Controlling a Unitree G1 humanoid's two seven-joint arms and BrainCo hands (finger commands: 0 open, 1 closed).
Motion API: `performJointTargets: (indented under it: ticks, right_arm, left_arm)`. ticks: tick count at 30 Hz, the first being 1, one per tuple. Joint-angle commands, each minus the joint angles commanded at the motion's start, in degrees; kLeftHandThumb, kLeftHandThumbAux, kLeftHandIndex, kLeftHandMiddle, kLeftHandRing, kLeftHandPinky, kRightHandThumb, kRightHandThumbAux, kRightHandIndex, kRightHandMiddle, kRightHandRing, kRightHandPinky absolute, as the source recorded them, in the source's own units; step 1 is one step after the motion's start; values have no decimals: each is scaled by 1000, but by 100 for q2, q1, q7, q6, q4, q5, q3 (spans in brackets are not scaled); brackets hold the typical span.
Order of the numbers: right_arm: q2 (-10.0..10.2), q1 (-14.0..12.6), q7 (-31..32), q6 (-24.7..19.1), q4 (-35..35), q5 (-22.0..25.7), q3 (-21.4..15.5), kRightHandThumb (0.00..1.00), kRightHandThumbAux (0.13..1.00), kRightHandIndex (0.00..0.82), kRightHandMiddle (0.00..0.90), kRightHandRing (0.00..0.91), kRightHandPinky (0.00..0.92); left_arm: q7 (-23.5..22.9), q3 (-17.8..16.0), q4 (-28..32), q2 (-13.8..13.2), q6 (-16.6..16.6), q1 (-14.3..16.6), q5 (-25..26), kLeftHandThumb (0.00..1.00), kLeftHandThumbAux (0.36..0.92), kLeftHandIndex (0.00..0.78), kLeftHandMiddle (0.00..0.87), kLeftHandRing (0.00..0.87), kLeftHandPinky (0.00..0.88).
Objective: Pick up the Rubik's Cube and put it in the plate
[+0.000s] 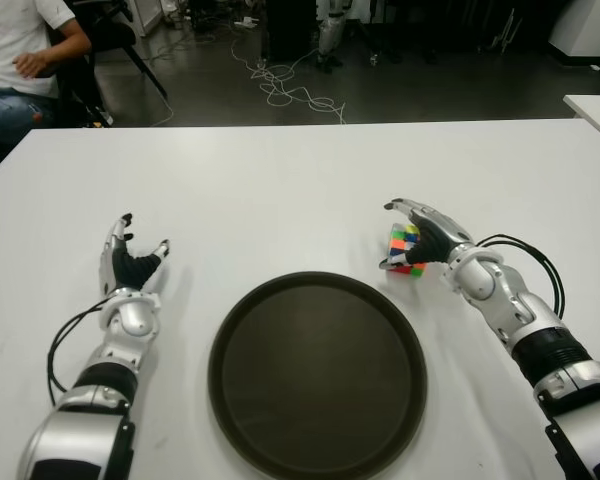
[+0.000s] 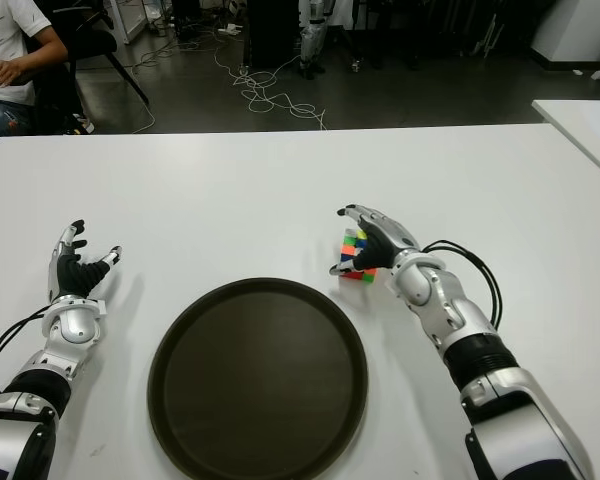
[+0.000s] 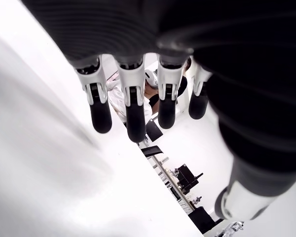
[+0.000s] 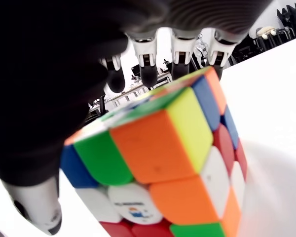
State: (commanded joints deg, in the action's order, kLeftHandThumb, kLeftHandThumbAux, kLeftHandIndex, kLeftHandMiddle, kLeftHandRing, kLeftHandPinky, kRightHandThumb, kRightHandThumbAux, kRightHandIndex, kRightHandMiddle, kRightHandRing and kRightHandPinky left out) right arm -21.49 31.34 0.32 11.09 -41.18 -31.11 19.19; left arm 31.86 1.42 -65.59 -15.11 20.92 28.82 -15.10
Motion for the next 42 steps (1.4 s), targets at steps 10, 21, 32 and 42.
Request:
performJointTargets:
  ticks: [10, 21, 32, 42]
  right_arm:
    - [-52, 10, -30, 14, -85, -31, 20, 0, 744, 0, 0, 0, 0]
    - [8, -50, 1, -129, -48, 118, -90, 0, 763, 0, 0, 0, 0]
    - [-28, -64, -2, -49, -69, 113, -80, 0, 763, 0, 0, 0, 0]
    - [-42, -71, -13, -18, -78, 94, -73, 0, 753, 0, 0, 0, 0]
  left_arm:
    - [21, -2, 7, 3, -2, -6, -1, 180, 706, 92, 137, 135, 133]
    - [-7, -11, 0, -8, 26, -10, 12, 189, 711, 91, 136, 130, 116]
    - [20, -4, -5, -8, 0, -12, -1, 181, 700, 85, 127, 124, 123]
    - [-43, -32, 9, 1, 46, -19, 44, 187, 716, 88, 138, 136, 121]
